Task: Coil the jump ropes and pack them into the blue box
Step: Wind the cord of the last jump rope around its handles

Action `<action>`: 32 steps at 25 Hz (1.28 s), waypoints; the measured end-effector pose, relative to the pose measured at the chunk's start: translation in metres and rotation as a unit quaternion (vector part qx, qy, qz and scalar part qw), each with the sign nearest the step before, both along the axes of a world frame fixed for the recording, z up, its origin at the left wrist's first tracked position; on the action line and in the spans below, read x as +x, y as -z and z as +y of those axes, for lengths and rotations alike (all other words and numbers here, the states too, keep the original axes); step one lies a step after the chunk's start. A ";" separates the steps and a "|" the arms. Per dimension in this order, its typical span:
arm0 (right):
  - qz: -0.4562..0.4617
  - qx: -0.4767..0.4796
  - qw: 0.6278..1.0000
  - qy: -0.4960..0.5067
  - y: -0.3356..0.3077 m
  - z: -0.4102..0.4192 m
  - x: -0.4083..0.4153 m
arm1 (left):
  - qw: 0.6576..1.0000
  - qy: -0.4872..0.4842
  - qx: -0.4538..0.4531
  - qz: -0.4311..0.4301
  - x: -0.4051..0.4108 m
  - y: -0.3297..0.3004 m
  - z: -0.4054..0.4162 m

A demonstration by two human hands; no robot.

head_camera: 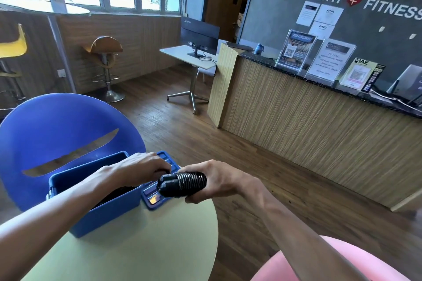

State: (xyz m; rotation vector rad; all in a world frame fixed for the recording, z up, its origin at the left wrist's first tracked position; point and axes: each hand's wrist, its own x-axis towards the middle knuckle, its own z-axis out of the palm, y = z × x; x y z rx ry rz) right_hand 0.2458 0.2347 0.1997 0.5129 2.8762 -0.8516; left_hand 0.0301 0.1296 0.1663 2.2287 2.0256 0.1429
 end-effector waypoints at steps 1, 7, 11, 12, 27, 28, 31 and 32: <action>-0.016 0.030 0.999 -0.008 -0.001 -0.003 -0.001 | 1.000 0.008 -0.007 0.009 0.001 0.000 0.001; -0.079 0.159 0.983 -0.053 0.003 -0.013 -0.003 | 0.986 0.107 -0.012 0.126 0.010 -0.011 0.007; -0.097 0.172 0.979 -0.051 0.013 -0.014 0.000 | 0.977 0.103 -0.144 0.119 0.018 -0.025 0.012; -0.099 0.166 0.980 -0.049 0.014 -0.015 0.000 | 0.976 0.102 -0.158 0.111 0.020 -0.026 0.013; -0.021 0.296 0.951 0.087 0.041 0.009 -0.013 | 0.939 -0.239 0.020 -0.246 0.028 -0.006 0.020; -0.018 0.296 0.950 0.096 0.042 0.010 -0.013 | 0.902 -0.270 -0.001 -0.336 0.028 -0.005 0.020; -0.015 0.297 0.948 0.114 0.044 0.011 -0.013 | 0.780 -0.309 -0.043 -0.542 0.031 -0.005 0.016; -0.014 0.299 0.947 0.117 0.045 0.012 -0.015 | 0.756 -0.312 -0.034 -0.574 0.030 -0.002 0.016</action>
